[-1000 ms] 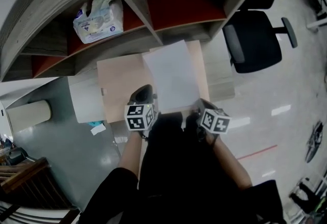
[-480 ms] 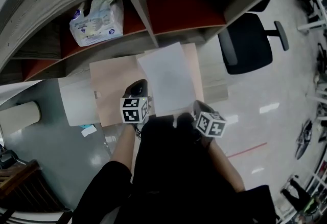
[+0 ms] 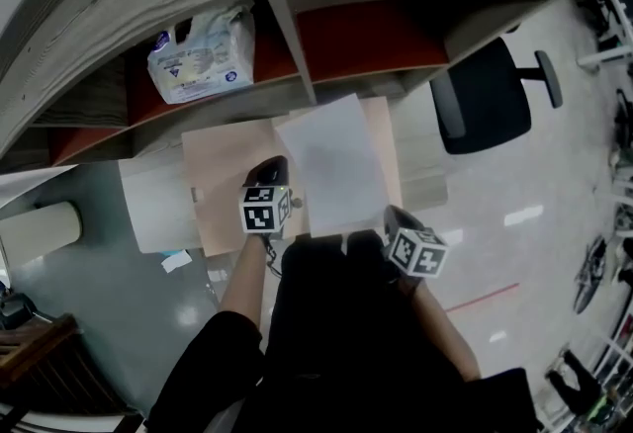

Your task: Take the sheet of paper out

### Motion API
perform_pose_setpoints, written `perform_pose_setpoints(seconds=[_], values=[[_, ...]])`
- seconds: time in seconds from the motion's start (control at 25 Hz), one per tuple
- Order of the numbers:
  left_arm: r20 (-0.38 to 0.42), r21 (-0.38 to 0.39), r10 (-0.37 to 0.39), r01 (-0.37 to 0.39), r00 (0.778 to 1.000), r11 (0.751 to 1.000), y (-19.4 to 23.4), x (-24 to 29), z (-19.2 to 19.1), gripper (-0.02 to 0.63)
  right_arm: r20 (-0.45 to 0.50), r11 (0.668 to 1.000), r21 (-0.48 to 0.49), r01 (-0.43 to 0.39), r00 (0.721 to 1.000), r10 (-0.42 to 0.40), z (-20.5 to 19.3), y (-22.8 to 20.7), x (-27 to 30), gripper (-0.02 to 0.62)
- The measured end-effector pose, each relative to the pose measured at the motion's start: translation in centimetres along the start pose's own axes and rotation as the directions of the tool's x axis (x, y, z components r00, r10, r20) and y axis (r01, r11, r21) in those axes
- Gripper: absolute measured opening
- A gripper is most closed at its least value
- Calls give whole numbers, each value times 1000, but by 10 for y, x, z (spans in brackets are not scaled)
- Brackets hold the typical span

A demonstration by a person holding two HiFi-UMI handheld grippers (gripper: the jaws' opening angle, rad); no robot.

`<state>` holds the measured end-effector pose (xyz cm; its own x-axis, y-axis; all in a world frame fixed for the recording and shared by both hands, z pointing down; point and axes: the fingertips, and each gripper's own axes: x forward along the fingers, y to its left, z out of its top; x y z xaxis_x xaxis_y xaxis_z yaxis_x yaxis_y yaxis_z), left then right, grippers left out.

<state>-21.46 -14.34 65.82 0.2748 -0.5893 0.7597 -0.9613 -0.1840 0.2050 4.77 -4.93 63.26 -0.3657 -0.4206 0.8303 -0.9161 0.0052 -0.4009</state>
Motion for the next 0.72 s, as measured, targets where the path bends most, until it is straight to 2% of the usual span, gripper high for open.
perform_pose_setpoints(seconds=[0.16,0.28,0.4,0.56,0.72], values=[[-14,17,1,-1,1000,1000,6,10,3,44,-2,1000,1,6,1000,-6,-1,-2,0,18],[-58,16,5,-4,998,1000,12,19,0,44,-12,1000,6,3,1000,-3,-3,-3,0,18],[-86,-11,0,-1,996,1000,17,27,-1,46,-9,1000,7,9,1000,-9,-2,-1,0,18],[-70,-47,-12,9,997,999,24,32,4,46,-12,1000,8,12,1000,-12,-3,0,1,18],[-81,-100,-56,48,995,994,25,38,4,49,-15,1000,24,6,1000,-6,-4,0,1,18]])
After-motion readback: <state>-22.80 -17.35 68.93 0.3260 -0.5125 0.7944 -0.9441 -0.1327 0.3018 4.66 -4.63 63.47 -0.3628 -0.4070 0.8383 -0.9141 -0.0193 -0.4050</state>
